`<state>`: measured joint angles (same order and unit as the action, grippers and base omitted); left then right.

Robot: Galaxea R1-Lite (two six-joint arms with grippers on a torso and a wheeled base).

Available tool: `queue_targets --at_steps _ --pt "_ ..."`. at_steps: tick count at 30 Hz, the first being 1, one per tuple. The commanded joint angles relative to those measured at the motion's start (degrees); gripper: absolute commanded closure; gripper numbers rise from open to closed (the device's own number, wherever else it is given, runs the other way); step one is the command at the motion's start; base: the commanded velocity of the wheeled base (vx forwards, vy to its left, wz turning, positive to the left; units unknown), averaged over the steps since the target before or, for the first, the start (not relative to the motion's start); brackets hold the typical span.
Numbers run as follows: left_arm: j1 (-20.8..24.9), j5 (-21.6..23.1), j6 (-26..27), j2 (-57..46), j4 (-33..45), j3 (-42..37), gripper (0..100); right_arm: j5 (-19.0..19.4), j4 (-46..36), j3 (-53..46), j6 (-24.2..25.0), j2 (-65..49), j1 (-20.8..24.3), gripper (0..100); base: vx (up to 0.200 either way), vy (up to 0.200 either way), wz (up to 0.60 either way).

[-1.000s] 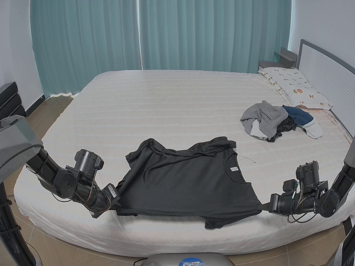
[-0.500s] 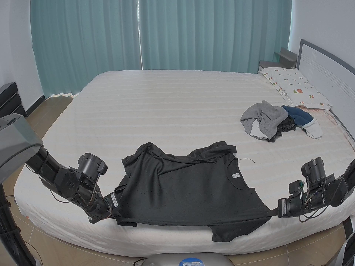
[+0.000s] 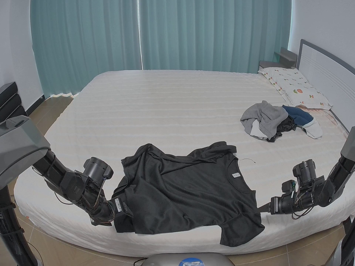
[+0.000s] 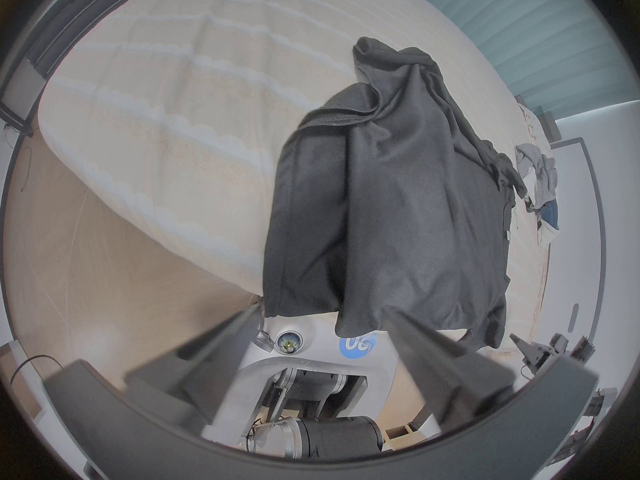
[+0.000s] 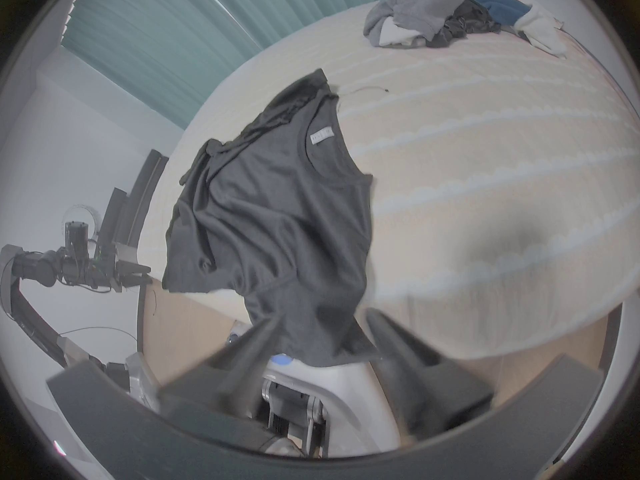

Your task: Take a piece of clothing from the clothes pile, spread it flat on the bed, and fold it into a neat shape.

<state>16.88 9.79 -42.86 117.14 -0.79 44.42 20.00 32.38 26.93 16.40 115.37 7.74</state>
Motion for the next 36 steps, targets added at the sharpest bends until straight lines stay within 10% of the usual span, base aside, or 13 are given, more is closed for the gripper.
queue_targets --at_steps 1,21,36 --pt "0.2 0.1 -0.6 0.7 -0.2 1.4 0 0.3 2.6 0.7 3.7 2.2 0.2 0 0.000 0.000 0.00" --pt "-4.0 -4.6 -15.1 6.3 -11.4 14.1 0 -0.2 25.9 3.0 32.3 11.4 3.5 0 0.000 0.000 0.00" --pt "-4.8 -3.3 -16.4 7.5 -12.0 14.0 0 0.3 26.2 2.7 33.3 11.5 3.9 0 0.000 0.000 0.00"
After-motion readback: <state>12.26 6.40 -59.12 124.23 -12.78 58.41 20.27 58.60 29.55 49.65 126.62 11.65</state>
